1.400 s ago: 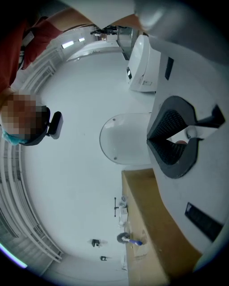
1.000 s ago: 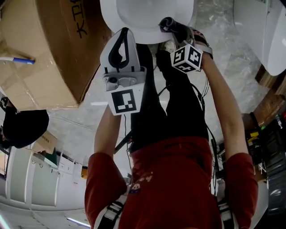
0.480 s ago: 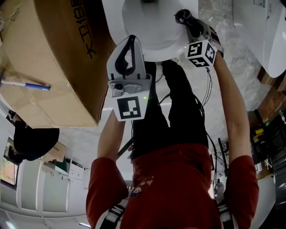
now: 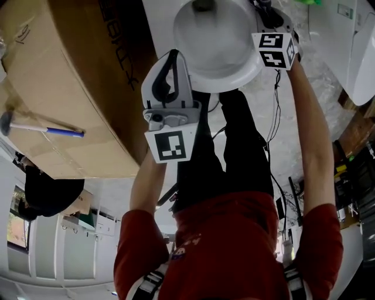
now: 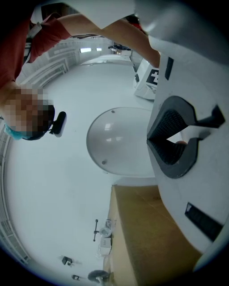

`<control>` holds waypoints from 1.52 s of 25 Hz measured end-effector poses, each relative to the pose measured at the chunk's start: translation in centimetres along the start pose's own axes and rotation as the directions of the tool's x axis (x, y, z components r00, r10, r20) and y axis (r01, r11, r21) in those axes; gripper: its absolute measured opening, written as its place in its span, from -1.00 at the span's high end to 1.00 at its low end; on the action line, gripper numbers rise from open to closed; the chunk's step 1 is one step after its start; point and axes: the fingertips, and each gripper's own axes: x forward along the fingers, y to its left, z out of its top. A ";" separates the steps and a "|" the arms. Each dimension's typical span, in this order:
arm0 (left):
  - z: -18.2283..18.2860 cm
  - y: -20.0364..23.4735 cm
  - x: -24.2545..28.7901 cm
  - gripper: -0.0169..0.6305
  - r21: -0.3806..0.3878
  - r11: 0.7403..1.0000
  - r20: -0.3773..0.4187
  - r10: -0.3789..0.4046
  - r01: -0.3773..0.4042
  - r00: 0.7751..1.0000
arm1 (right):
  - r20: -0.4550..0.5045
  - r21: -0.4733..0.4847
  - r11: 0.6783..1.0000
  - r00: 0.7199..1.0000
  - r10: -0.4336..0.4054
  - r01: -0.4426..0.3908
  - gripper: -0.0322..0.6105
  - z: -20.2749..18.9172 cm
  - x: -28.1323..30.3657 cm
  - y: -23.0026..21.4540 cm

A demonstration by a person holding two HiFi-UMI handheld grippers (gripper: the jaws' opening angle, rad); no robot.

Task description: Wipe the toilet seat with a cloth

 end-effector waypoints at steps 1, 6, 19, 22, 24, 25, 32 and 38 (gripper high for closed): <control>0.0 0.5 0.2 0.91 -0.005 1.000 -0.002 0.003 -0.003 1.000 | -0.005 0.025 1.000 1.000 -0.014 0.014 0.66 0.6 0.4 -0.4; -0.1 2.4 0.7 0.91 -0.021 1.000 -0.010 0.012 -0.012 1.000 | -0.034 0.151 0.986 0.997 -0.070 0.075 0.66 2.7 1.4 -1.2; 0.1 5.1 -1.1 0.91 -0.045 0.997 -0.029 0.059 -0.060 0.998 | 0.061 0.189 0.981 0.996 -0.059 0.046 0.66 11.7 3.0 4.4; 0.5 5.3 -1.9 0.91 -0.038 0.997 -0.027 0.066 -0.067 0.997 | 0.098 0.159 0.987 0.995 0.003 -0.019 0.66 13.8 3.1 7.2; 0.7 5.1 -2.3 0.91 -0.035 0.997 -0.025 0.071 -0.072 0.997 | 0.106 0.108 0.990 0.992 0.074 -0.086 0.66 15.2 3.1 9.6; 0.9 5.0 -2.5 0.91 -0.035 0.997 -0.024 0.074 -0.075 0.997 | 0.102 0.080 0.991 0.989 0.104 -0.112 0.66 15.8 3.1 10.6; 3.4 4.2 -4.1 0.91 -0.034 0.995 0.000 0.096 -0.096 0.995 | 0.103 0.090 0.981 0.981 0.164 -0.174 0.66 16.0 1.0 10.8; 7.4 2.3 -5.9 0.91 -0.007 0.995 0.031 0.100 -0.100 0.994 | 0.157 0.151 0.969 0.972 0.174 -0.198 0.66 14.2 -6.6 9.5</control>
